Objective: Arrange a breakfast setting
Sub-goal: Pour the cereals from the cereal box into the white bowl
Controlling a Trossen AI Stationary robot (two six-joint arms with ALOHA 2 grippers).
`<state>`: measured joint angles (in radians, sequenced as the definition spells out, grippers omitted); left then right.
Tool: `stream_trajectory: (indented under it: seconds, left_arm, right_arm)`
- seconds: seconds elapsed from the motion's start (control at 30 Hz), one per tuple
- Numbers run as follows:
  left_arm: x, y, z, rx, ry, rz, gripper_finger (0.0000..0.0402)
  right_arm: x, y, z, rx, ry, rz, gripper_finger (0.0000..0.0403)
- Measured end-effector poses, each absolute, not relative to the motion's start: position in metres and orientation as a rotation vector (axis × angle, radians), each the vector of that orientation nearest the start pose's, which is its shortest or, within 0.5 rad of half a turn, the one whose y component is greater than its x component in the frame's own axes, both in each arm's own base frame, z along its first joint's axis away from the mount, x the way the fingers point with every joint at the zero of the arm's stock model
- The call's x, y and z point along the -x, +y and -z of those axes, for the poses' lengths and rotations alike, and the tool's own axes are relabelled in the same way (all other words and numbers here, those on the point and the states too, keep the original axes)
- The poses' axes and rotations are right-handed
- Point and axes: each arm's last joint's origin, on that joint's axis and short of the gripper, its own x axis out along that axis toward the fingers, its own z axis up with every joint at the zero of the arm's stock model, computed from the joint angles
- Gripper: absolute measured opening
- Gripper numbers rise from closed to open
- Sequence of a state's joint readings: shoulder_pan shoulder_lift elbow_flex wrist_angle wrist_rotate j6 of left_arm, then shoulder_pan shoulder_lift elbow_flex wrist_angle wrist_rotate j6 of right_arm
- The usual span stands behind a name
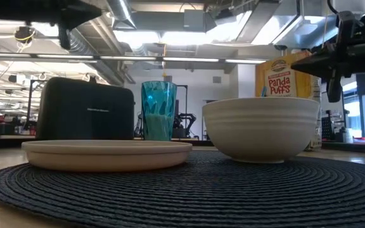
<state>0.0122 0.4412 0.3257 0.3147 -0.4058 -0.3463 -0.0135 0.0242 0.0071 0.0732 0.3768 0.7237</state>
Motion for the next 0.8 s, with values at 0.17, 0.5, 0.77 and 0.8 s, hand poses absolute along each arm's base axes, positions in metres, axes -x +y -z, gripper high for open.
stream_trajectory:
  seconds: [0.17, 0.5, 0.77, 0.8]
  left_arm:
    - [-0.162, 0.017, -0.291, 0.352, -0.168, -0.438, 0.0]
    - [-0.224, 0.039, -0.312, 0.367, -0.013, -0.548, 0.0072]
    - [-0.259, 0.065, -0.325, 0.367, 0.001, -0.615, 0.0163]
    - [-0.263, 0.07, -0.327, 0.368, -0.001, -0.629, 0.0169]
  right_arm:
    - [-0.097, -0.011, -0.171, -0.677, -0.175, 0.337, 0.0025]
    - [-0.097, -0.011, -0.171, -0.552, -0.146, 0.34, 0.0183]
    - [-0.098, -0.012, -0.169, -0.544, -0.127, 0.362, 0.0242]
    - [-0.097, -0.012, -0.17, -0.543, -0.12, 0.365, 0.0243]
